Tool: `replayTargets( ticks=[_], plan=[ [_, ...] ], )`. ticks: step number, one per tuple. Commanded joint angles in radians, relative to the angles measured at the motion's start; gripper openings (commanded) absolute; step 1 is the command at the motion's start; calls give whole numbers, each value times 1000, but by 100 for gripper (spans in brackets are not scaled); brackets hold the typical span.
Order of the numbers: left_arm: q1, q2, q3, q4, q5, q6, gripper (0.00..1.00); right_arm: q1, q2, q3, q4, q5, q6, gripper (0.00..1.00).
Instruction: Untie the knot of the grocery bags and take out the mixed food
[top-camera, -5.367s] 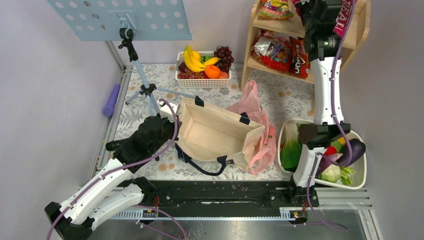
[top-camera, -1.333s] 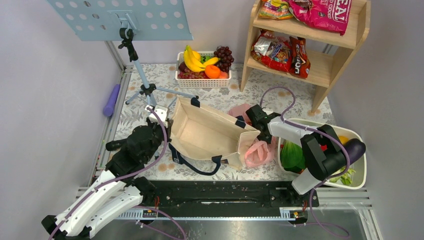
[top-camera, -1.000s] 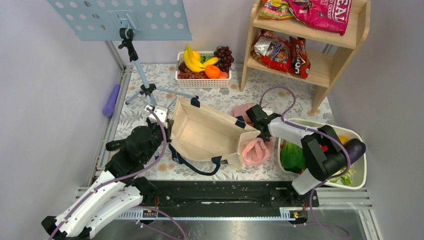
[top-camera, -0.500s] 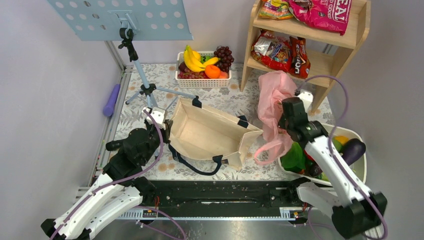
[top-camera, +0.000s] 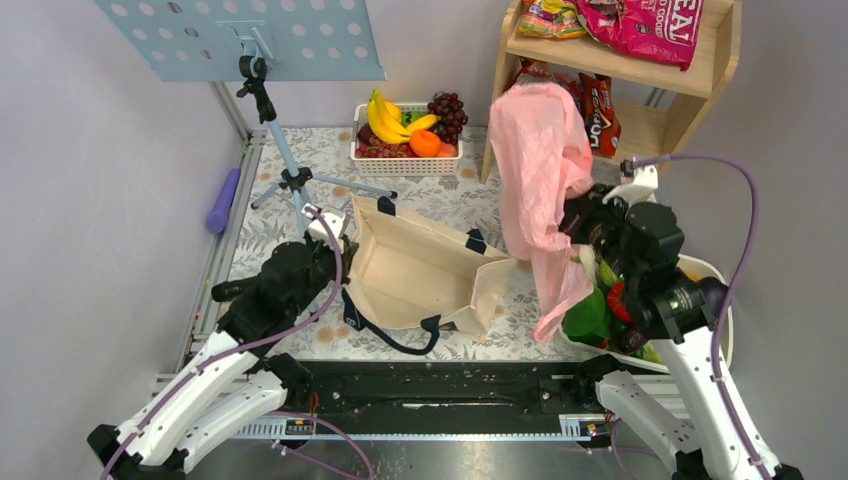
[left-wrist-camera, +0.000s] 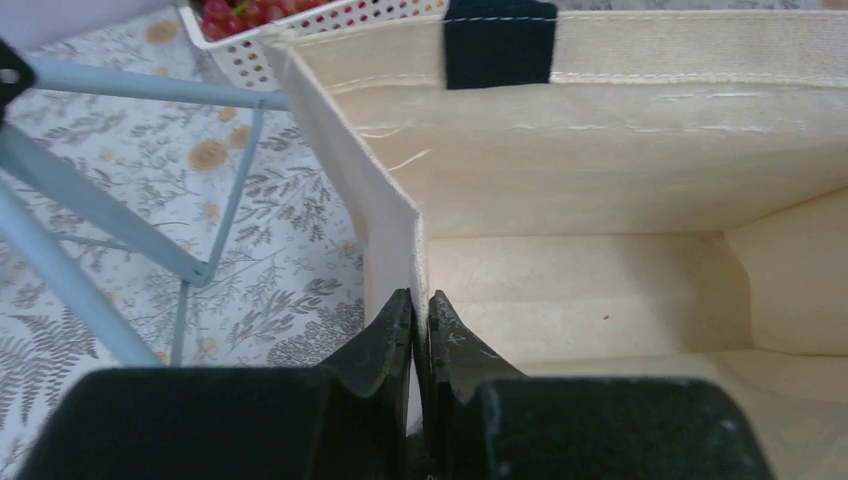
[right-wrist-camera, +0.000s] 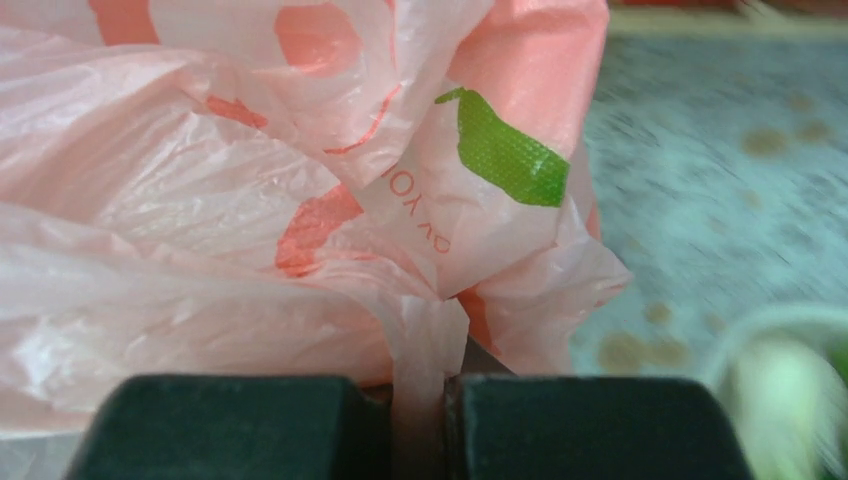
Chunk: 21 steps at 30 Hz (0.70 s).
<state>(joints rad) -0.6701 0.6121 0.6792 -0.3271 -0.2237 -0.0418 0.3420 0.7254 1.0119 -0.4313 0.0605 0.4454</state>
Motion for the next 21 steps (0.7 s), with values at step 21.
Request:
replayTargets(
  ticks=[21],
  plan=[
    [271, 149, 112, 77, 553, -179, 0, 591, 562, 105, 1300, -255, -300, 0]
  ],
)
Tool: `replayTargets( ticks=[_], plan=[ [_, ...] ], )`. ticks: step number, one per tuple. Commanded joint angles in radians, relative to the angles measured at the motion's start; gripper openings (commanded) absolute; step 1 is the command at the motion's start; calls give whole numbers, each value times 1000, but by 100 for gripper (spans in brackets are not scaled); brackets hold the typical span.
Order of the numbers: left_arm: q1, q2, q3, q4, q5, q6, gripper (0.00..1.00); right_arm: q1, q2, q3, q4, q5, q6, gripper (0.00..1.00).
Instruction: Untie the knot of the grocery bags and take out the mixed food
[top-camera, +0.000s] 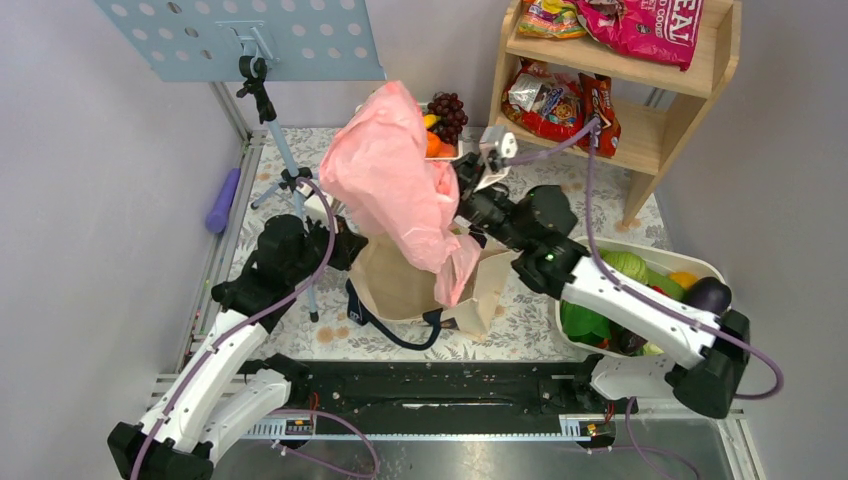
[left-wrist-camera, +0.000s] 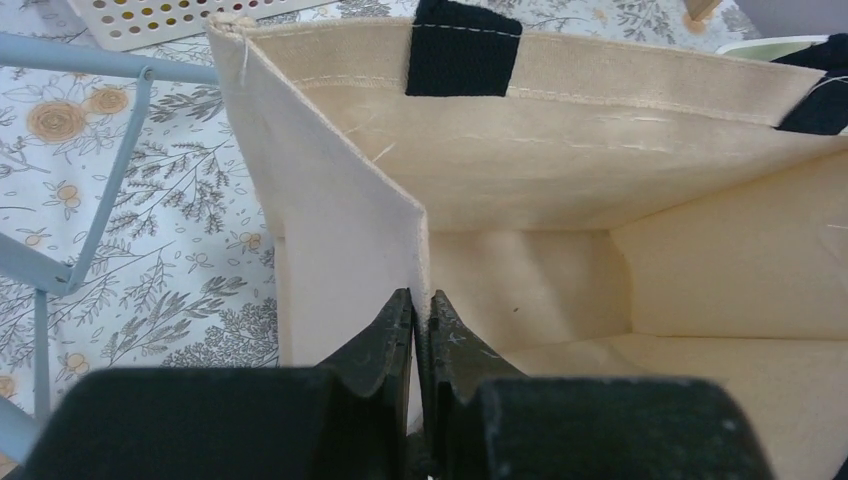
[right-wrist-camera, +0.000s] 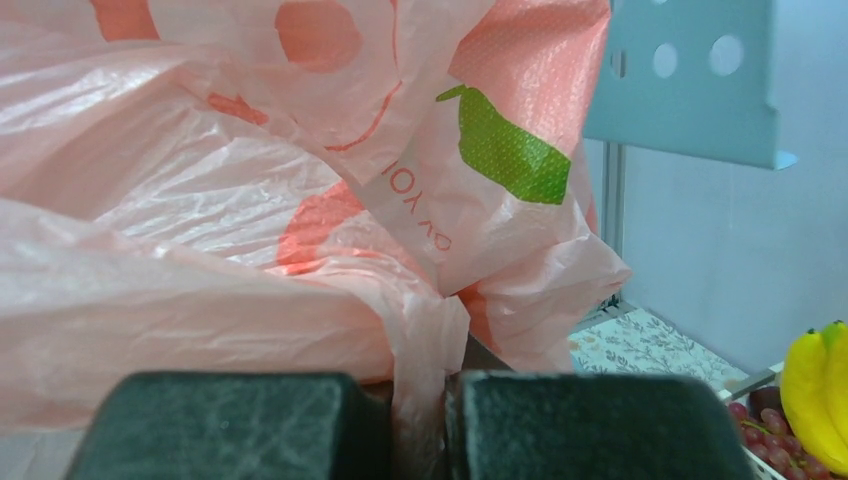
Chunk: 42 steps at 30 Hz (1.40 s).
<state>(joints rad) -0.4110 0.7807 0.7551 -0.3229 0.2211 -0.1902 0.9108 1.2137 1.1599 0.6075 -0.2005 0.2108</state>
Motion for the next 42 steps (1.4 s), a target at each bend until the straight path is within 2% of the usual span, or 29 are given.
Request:
replayTargets(
  ticks=[1, 4, 7, 12, 15, 22, 29, 35, 42],
  plan=[
    [14, -24, 34, 78, 114, -31, 0, 23, 99, -59, 302, -3, -69, 0],
    [25, -29, 32, 90, 142, -32, 0, 25, 165, -117, 358, -36, -83, 0],
    [37, -42, 27, 94, 121, -37, 0, 29, 166, -222, 332, -62, -46, 0],
    [55, -67, 18, 91, 41, -44, 0, 63, 45, -412, 125, 80, -92, 0],
    [64, -68, 21, 83, 16, -46, 0, 77, -38, -459, -67, 153, -118, 0],
    [66, -100, 11, 81, -28, -32, 0, 116, -55, -360, -642, 426, -138, 0],
    [66, -130, 1, 83, -73, -17, 0, 120, 122, -195, -1090, 687, 4, 0],
    [66, -135, -3, 87, -65, -21, 0, 120, 315, -84, -1206, 802, 80, 0],
    [66, -141, -5, 84, -69, -18, 0, 120, 607, 35, -1229, 823, 152, 0]
  ],
)
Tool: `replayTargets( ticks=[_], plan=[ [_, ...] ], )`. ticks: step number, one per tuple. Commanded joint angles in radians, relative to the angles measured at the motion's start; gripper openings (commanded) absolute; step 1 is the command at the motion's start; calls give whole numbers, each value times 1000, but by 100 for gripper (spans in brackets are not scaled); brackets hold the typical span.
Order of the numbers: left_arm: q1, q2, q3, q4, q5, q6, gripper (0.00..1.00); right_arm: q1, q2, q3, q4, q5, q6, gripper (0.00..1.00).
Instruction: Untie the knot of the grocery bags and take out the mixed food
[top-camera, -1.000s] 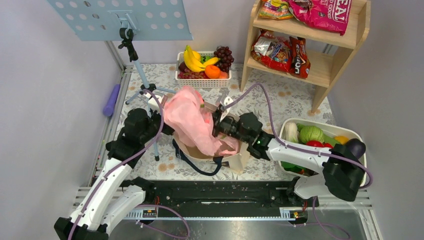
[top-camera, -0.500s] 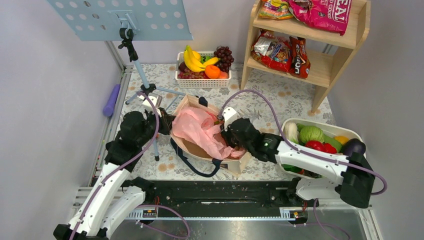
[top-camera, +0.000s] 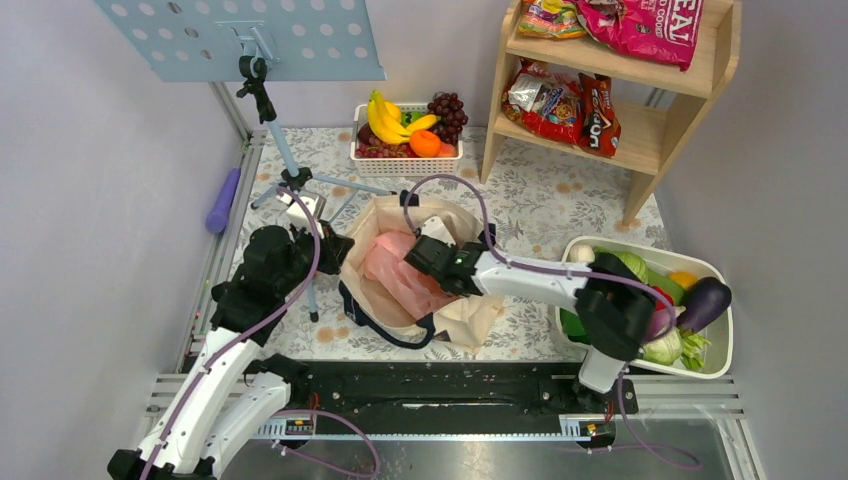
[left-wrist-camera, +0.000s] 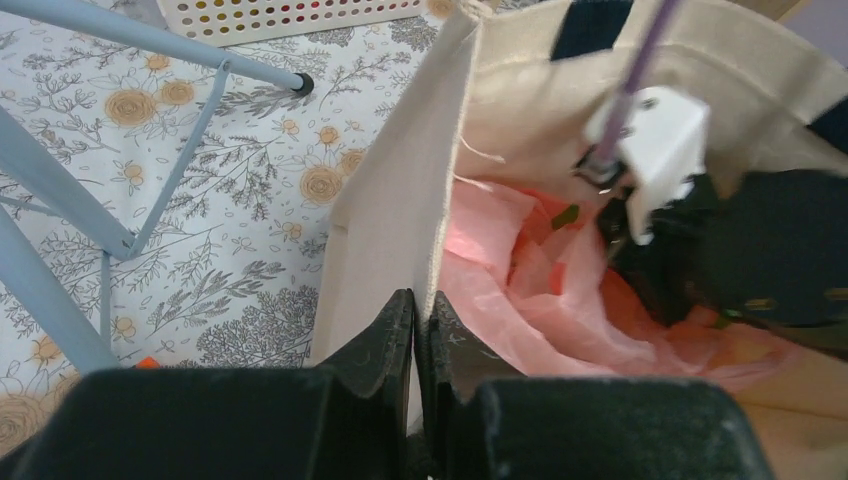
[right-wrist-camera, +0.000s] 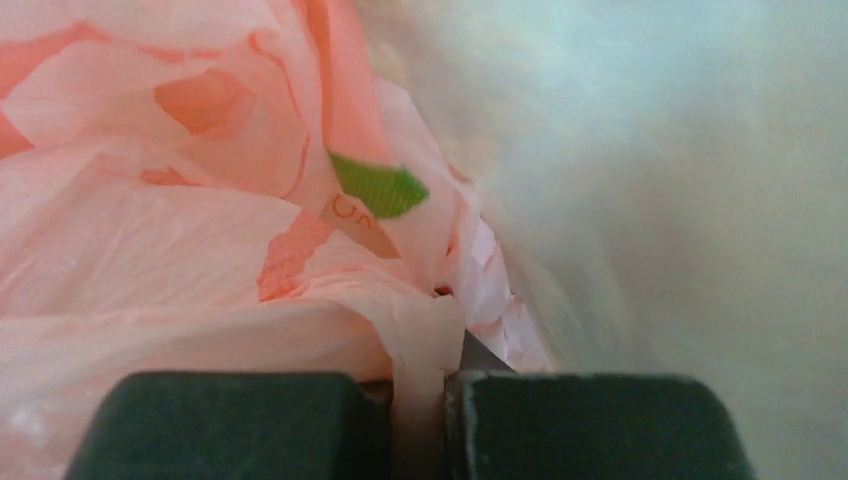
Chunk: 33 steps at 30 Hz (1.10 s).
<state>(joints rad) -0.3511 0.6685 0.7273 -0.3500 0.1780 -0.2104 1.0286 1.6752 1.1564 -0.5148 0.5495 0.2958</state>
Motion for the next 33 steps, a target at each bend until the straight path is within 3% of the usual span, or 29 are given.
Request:
replayTargets(
  ticks=[1, 4, 7, 12, 17, 22, 33],
  plan=[
    [7, -29, 23, 110, -28, 3, 0, 2, 174, 48, -109, 59, 74, 0],
    [7, -32, 23, 108, -32, 6, 0, 3, 208, 51, -110, 8, 95, 4],
    [6, -32, 24, 106, -33, 8, 0, 3, 170, 21, -109, 12, 121, 32],
    [5, -29, 24, 118, -4, 0, 0, -18, 71, -6, -140, 109, 120, 65],
    [3, 21, 61, 134, 48, -25, 0, -113, -25, -20, -141, 47, 86, 99],
    [-22, 89, 103, 158, 5, -100, 0, -195, -143, -19, -125, -63, 15, 99],
    [-218, 371, 241, 336, -126, -228, 0, -341, -375, 26, -165, -218, -43, 99]
  ],
)
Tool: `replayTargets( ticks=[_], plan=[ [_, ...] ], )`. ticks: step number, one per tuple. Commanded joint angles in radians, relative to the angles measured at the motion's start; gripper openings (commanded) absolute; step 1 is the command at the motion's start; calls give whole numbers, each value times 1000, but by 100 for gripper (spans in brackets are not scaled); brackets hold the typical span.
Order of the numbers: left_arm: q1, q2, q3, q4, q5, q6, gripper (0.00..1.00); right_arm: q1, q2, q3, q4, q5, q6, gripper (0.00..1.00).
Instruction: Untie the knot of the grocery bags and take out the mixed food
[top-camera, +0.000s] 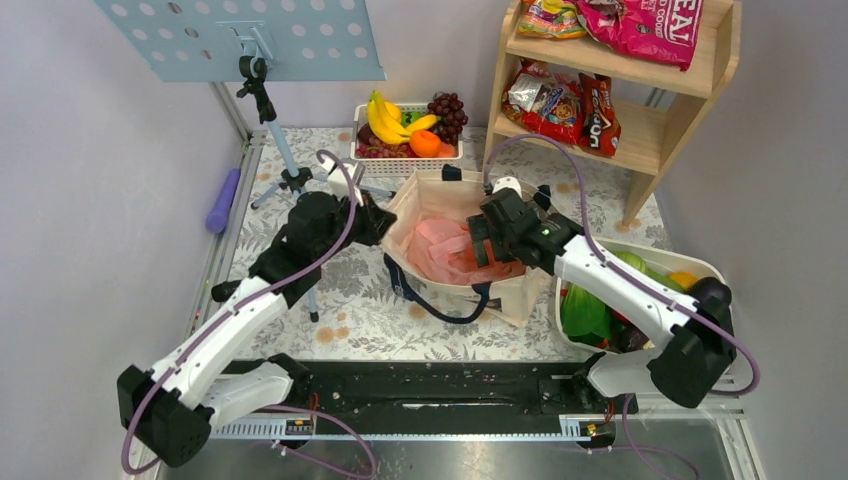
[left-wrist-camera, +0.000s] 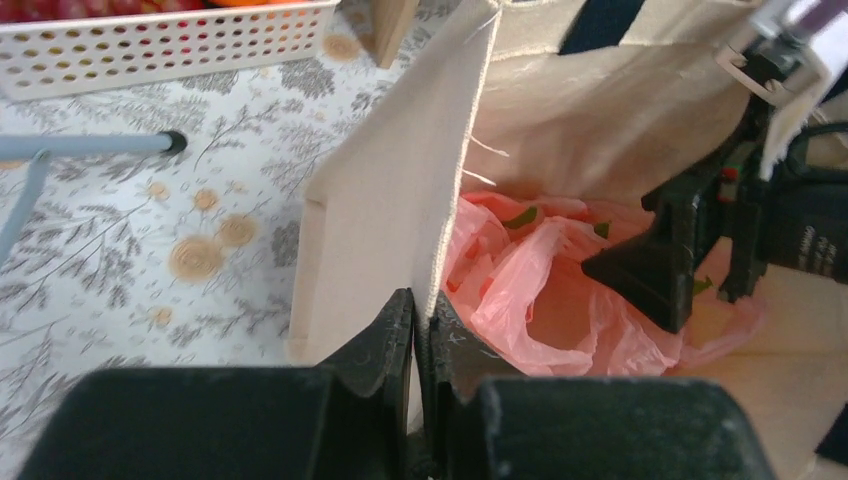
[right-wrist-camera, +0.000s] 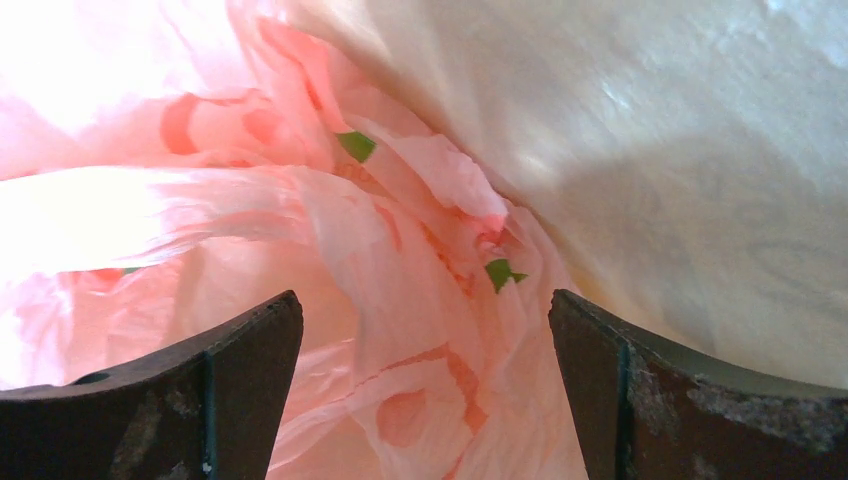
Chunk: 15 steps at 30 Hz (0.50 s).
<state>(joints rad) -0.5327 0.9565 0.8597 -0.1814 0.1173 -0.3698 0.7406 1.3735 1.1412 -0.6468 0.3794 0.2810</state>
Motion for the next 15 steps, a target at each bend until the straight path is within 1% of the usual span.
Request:
replayTargets(
  ticks=[1, 6, 8, 13, 14, 15],
  plan=[
    [-47, 116, 128, 175, -72, -70, 0, -68, -91, 44, -34, -62, -28, 99],
    [-62, 246, 189, 242, -96, -59, 0, -125, -161, 55, -3, -117, 11, 99],
    [-62, 283, 212, 241, -111, -42, 0, -137, -185, 54, 26, -129, 52, 99],
    [-59, 341, 267, 188, -164, -26, 0, -142, -229, 67, 102, -157, 71, 99],
    [-59, 346, 275, 184, -163, -21, 4, -141, -237, 72, 110, -156, 66, 99],
    [-59, 348, 281, 183, -163, -17, 14, -141, -245, 78, 115, -150, 64, 100]
  ],
)
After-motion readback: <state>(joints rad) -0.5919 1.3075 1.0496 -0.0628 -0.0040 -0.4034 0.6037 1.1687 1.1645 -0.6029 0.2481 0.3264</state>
